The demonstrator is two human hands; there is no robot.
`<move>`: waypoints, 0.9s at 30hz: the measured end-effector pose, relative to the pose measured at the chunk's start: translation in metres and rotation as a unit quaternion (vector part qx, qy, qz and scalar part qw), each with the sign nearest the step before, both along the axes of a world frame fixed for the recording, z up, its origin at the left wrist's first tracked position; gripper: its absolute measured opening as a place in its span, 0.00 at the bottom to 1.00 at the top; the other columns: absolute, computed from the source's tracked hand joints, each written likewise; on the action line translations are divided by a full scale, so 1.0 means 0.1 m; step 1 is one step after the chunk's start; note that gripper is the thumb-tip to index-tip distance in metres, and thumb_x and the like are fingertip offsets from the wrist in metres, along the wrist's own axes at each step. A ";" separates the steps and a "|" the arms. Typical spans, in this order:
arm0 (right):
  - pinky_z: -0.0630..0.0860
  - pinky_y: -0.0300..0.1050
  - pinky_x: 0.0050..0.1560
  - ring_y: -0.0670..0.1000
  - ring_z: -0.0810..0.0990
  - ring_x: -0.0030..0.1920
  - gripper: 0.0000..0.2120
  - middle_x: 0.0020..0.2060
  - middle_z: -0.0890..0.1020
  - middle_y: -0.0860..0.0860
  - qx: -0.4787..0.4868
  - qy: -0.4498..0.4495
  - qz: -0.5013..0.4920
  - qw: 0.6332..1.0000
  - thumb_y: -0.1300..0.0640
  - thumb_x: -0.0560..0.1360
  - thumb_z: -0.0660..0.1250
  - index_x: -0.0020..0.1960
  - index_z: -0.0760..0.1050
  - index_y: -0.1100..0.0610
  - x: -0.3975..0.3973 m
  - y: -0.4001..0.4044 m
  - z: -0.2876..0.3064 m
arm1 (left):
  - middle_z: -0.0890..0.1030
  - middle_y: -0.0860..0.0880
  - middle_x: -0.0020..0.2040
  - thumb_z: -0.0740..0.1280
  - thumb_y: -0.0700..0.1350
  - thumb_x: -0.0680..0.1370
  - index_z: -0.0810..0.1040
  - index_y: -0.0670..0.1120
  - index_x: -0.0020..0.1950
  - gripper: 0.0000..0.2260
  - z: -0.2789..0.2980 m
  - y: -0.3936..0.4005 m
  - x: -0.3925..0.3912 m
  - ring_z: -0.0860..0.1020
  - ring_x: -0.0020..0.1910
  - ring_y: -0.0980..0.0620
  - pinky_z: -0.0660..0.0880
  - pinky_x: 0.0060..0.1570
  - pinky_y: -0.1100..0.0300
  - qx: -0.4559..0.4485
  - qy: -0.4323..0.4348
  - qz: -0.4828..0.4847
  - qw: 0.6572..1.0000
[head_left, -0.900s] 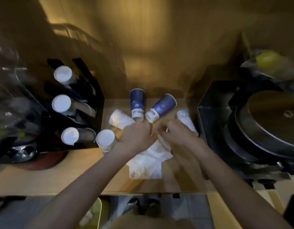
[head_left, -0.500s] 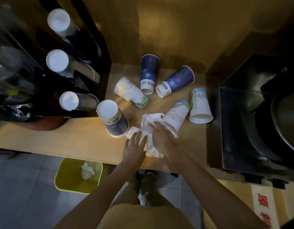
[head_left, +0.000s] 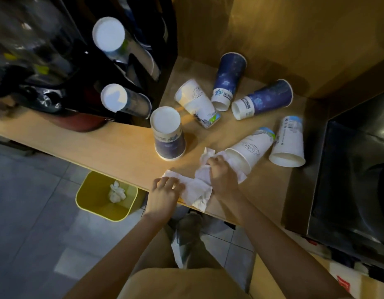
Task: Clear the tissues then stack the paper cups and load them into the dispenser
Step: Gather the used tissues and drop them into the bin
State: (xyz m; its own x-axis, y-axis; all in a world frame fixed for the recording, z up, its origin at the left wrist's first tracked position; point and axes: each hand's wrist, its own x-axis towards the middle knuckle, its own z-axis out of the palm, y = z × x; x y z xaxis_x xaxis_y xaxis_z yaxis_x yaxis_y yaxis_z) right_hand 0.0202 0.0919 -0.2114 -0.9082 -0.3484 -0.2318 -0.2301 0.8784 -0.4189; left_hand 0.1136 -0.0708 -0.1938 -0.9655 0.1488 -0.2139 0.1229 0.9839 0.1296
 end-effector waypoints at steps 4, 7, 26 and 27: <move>0.77 0.51 0.47 0.61 0.81 0.46 0.13 0.45 0.82 0.63 -0.053 0.003 -0.025 0.998 0.59 0.72 0.59 0.45 0.80 0.65 0.11 -0.19 0.10 | 0.83 0.48 0.38 0.75 0.40 0.63 0.82 0.49 0.43 0.10 0.02 -0.20 0.12 0.82 0.35 0.47 0.78 0.33 0.56 0.043 -0.012 0.096 0.994; 0.74 0.48 0.45 0.56 0.78 0.40 0.11 0.38 0.81 0.60 -0.129 -0.011 -0.039 0.991 0.61 0.68 0.59 0.43 0.79 0.63 0.28 -0.44 0.17 | 0.82 0.45 0.34 0.72 0.39 0.65 0.80 0.45 0.42 0.07 0.08 -0.43 0.27 0.81 0.30 0.44 0.76 0.27 0.57 0.097 -0.026 0.161 0.982; 0.76 0.43 0.49 0.57 0.81 0.46 0.10 0.42 0.85 0.57 -0.212 -0.227 -0.108 0.944 0.70 0.70 0.64 0.40 0.82 0.60 1.54 -2.90 -0.91 | 0.77 0.40 0.35 0.59 0.33 0.73 0.78 0.36 0.34 0.11 -0.81 -2.94 1.62 0.77 0.38 0.40 0.69 0.33 0.62 0.275 -0.139 0.477 0.823; 0.78 0.50 0.52 0.59 0.82 0.47 0.10 0.41 0.84 0.56 -0.217 -0.271 -0.138 0.928 0.68 0.71 0.65 0.39 0.82 0.57 1.54 -2.97 -1.06 | 0.76 0.42 0.41 0.60 0.36 0.74 0.79 0.37 0.40 0.09 -0.92 -3.01 1.58 0.77 0.42 0.41 0.70 0.36 0.62 0.257 -0.138 0.484 0.825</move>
